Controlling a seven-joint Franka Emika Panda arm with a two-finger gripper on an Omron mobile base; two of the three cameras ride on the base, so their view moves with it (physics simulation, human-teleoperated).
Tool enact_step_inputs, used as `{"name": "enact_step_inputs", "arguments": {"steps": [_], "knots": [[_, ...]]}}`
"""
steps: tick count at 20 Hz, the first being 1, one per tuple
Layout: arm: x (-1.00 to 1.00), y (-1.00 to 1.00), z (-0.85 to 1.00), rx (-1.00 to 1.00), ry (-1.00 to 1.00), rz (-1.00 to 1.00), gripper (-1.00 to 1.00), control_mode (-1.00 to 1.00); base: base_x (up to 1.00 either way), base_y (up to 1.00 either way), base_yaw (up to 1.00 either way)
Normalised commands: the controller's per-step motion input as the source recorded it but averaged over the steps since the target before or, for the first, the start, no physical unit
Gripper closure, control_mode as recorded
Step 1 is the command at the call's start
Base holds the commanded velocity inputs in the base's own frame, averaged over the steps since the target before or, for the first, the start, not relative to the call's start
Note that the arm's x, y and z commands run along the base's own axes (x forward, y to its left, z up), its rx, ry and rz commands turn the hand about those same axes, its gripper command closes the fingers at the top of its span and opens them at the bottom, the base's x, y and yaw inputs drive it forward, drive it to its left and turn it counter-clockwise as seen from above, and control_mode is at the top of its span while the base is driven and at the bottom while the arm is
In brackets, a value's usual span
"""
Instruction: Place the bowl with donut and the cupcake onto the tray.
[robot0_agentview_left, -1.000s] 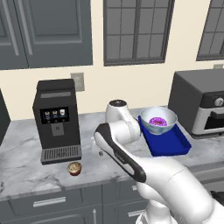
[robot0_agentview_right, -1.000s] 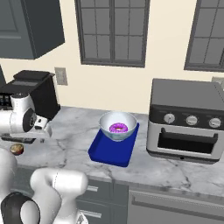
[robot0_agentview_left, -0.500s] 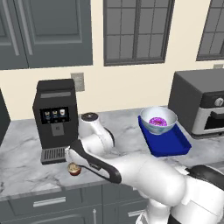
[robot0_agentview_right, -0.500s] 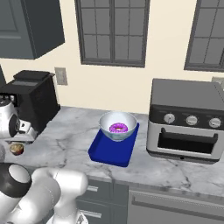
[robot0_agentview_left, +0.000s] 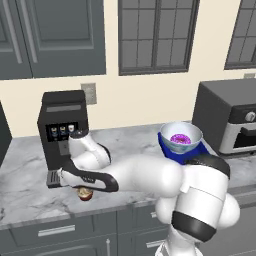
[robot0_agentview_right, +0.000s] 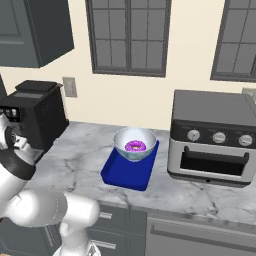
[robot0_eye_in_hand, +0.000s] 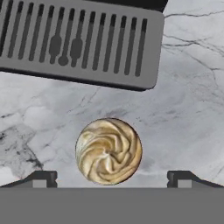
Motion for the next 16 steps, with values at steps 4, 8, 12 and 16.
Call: {"name": "enact_step_inputs", "arguments": {"steps": [4, 8, 12, 16], "knots": [[-0.08, -0.26, -0.06, -0.01, 0.13, -0.08, -1.00, -1.00, 0.00, 0.00, 0.00], [-0.11, -0.32, -0.09, -0.01, 0.11, -0.06, -1.00, -1.00, 0.00, 0.00, 0.00], [-0.28, 0.00, -0.29, -0.06, 0.02, -0.08, -1.00, -1.00, 0.00, 0.00, 0.00], [0.06, -0.01, -0.13, 0.00, -0.02, -0.01, -1.00, -1.00, 0.00, 0.00, 0.00]]}}
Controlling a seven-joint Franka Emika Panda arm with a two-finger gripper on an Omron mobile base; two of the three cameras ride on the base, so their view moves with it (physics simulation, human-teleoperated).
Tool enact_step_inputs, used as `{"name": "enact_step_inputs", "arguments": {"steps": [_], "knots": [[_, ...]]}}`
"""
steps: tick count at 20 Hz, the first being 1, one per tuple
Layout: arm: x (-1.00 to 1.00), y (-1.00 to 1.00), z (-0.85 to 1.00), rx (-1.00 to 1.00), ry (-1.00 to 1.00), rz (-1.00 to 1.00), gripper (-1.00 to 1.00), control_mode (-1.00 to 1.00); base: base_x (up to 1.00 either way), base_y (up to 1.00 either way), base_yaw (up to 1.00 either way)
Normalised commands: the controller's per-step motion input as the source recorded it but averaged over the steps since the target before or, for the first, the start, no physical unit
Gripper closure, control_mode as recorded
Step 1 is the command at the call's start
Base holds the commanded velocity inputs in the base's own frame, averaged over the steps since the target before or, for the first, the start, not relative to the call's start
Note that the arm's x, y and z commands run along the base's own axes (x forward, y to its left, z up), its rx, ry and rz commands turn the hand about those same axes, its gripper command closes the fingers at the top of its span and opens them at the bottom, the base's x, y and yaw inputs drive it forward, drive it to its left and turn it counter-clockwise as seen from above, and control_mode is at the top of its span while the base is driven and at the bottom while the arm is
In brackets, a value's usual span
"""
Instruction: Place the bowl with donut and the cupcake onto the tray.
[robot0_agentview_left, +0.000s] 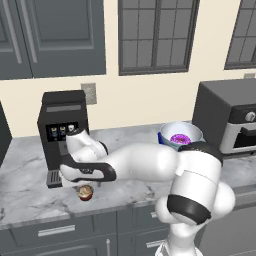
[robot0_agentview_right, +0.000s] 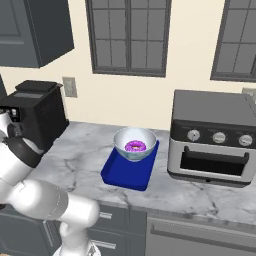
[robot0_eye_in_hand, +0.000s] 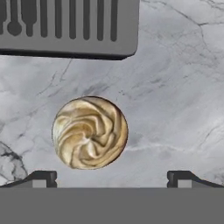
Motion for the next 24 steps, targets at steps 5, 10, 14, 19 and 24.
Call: {"name": "enact_step_inputs", "arguments": {"steps": [5, 10, 14, 19, 24], "knots": [[0.11, 0.03, -0.21, -0.02, -0.06, 0.00, -1.00, -1.00, 0.00, 0.00, 0.00], [0.13, 0.19, -0.12, -0.02, -0.01, -0.04, -1.00, -1.00, 0.00, 0.00, 0.00], [0.09, 0.02, -0.20, 0.00, 0.00, -0.03, -1.00, -1.00, 0.00, 0.00, 0.00], [0.00, 0.00, -0.31, 0.00, 0.00, -0.04, -1.00, -1.00, 0.00, 0.00, 0.00], [-0.03, 0.00, -0.31, 0.00, 0.00, -0.02, 1.00, -1.00, 0.00, 0.00, 0.00]]}}
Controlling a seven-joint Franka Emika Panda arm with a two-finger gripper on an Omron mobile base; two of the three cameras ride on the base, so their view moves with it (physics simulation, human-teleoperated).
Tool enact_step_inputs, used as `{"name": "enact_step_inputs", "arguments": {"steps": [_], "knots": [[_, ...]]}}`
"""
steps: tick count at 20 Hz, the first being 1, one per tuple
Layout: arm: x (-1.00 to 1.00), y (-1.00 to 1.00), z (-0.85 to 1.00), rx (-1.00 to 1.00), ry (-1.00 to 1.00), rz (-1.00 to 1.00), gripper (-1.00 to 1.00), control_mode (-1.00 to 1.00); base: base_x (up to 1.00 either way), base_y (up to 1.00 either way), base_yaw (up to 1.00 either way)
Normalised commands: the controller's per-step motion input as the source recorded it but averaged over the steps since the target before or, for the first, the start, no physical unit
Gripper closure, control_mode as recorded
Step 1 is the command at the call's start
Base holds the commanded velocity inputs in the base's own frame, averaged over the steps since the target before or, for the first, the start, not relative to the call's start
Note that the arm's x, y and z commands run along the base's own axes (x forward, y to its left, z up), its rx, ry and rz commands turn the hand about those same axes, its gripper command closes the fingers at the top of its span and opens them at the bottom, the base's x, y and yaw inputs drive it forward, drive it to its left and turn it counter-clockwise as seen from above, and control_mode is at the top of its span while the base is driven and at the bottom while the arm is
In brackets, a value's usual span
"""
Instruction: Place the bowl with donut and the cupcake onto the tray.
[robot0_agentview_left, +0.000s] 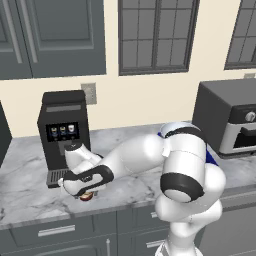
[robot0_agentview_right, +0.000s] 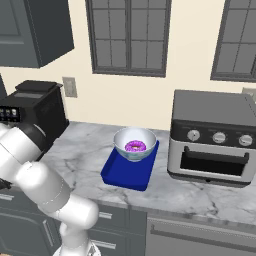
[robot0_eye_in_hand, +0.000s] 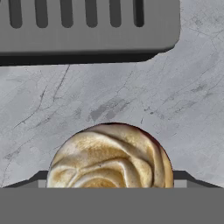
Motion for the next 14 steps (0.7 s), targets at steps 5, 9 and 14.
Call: {"name": "enact_step_inputs", "arguments": {"steps": [5, 9, 14], "knots": [[-0.14, -0.12, 0.09, 0.00, 0.02, -0.05, 1.00, -1.00, 0.00, 0.00, 0.00], [-0.25, -0.71, 0.33, 0.00, -0.09, -0.07, 1.00, -1.00, 0.00, 0.00, 0.00], [-0.33, -0.88, 0.35, 0.00, -0.08, -0.05, 1.00, -1.00, 0.00, 0.00, 0.00]]}}
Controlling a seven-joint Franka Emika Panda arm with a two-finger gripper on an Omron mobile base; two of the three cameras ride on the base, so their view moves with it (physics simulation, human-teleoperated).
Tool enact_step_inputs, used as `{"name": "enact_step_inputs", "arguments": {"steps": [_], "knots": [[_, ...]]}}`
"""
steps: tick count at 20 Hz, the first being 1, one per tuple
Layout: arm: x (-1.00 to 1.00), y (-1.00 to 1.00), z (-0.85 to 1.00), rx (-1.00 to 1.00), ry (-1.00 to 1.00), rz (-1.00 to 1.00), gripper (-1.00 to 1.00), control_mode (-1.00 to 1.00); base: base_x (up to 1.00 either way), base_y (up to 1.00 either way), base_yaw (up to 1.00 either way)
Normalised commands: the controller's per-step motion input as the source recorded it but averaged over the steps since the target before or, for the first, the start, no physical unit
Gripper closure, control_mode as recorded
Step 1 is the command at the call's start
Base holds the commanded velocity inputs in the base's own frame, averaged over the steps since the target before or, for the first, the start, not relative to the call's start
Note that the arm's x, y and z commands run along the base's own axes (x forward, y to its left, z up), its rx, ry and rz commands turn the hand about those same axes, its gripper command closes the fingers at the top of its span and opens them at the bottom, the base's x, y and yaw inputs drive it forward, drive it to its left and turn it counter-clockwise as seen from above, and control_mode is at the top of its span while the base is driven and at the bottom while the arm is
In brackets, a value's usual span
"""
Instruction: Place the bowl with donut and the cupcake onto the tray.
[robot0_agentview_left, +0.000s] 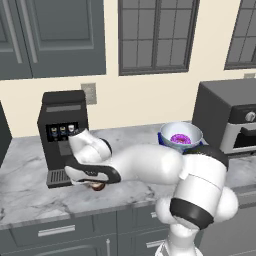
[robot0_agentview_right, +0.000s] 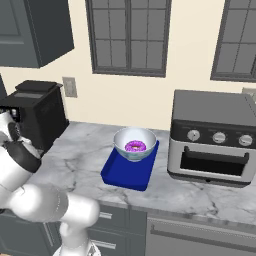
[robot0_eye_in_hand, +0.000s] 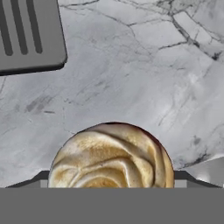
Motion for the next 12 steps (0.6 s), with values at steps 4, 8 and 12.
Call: {"name": "enact_step_inputs", "arguments": {"steps": [4, 8, 12], "knots": [[-0.28, -0.94, 0.32, 0.01, -0.13, 0.02, 1.00, -1.00, 0.00, 0.00, 0.00], [-0.11, -0.96, 0.28, 0.01, -0.08, 0.00, 1.00, -1.00, 0.00, 0.00, 0.00], [0.08, -0.95, 0.36, 0.06, -0.02, 0.01, 1.00, -1.00, 0.00, 0.00, 0.00]]}}
